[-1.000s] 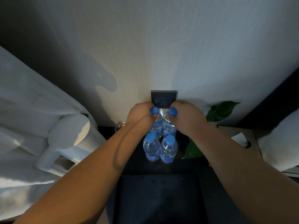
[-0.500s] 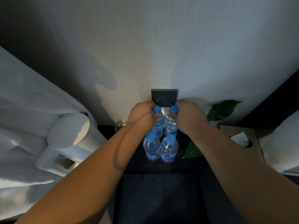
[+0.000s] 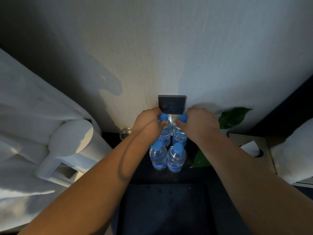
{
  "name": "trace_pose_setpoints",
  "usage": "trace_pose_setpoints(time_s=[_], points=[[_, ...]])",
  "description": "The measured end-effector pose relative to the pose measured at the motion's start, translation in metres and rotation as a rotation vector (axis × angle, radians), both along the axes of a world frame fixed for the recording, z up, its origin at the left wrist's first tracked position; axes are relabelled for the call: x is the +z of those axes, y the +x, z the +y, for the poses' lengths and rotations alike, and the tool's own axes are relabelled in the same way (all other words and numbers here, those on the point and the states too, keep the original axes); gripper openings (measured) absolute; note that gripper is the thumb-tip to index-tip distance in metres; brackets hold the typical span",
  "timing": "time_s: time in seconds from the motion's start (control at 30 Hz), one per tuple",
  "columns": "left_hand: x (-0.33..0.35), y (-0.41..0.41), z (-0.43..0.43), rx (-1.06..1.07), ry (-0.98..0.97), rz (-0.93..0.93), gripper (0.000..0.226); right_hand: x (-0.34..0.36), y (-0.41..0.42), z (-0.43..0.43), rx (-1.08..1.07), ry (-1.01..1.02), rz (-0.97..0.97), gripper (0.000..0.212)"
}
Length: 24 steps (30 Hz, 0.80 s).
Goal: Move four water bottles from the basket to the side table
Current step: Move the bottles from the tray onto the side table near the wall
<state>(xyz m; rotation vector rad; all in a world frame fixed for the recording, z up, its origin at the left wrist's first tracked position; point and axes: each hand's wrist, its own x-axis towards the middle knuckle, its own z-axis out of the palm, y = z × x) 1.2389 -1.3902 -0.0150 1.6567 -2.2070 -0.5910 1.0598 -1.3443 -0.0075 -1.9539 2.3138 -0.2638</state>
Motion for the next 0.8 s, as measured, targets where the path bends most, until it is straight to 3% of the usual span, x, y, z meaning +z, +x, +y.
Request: trace_pose_setpoints(time_s=[0.63, 0.8], points=[[-0.0029, 0.0000, -0.0005, 0.028, 0.006, 0.031, 0.029, 0.0054, 0.0021, -0.0035, 0.169, 0.038, -0.061, 0.021], [-0.0012, 0.0000, 0.0016, 0.032, 0.015, 0.021, 0.028, 0.0066, -0.0004, -0.0024, 0.156, 0.014, -0.116, 0.026]])
